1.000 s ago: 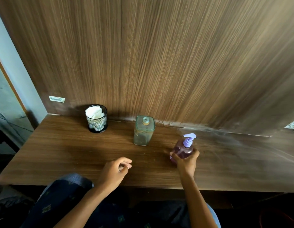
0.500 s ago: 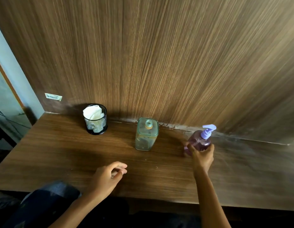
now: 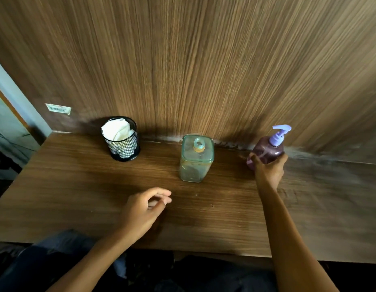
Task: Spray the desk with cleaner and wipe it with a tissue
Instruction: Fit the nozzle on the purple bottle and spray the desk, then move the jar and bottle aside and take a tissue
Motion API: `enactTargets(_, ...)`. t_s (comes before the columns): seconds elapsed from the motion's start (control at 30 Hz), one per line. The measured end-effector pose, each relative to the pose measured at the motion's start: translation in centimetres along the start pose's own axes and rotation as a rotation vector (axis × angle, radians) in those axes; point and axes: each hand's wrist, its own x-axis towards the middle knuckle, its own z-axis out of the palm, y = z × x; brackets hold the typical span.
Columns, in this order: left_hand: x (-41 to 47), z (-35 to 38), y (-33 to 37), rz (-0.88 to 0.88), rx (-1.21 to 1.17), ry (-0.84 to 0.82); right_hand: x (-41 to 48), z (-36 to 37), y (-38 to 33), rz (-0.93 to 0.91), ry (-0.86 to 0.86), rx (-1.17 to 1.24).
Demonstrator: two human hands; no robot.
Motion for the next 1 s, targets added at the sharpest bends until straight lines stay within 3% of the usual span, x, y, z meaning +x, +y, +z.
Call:
enactTargets(0.67, -0.4, 0.2, 0.2, 0.013, -0.007, -0.019, 0.6, 1.0, 0.3, -0.073, 0.066, 0.009)
enactTargets(0.9, -0.7, 0.0, 1.2, 0.012, 0.020, -0.024, -2.3, -0.3, -3.6, 0.053, 0.245, -0.142)
enactTargets(1.0, -0.9, 0.0, 1.8, 0.024, 0.038, -0.010, -5.4, -0.8, -5.7, 0.012, 0.193, -0.077)
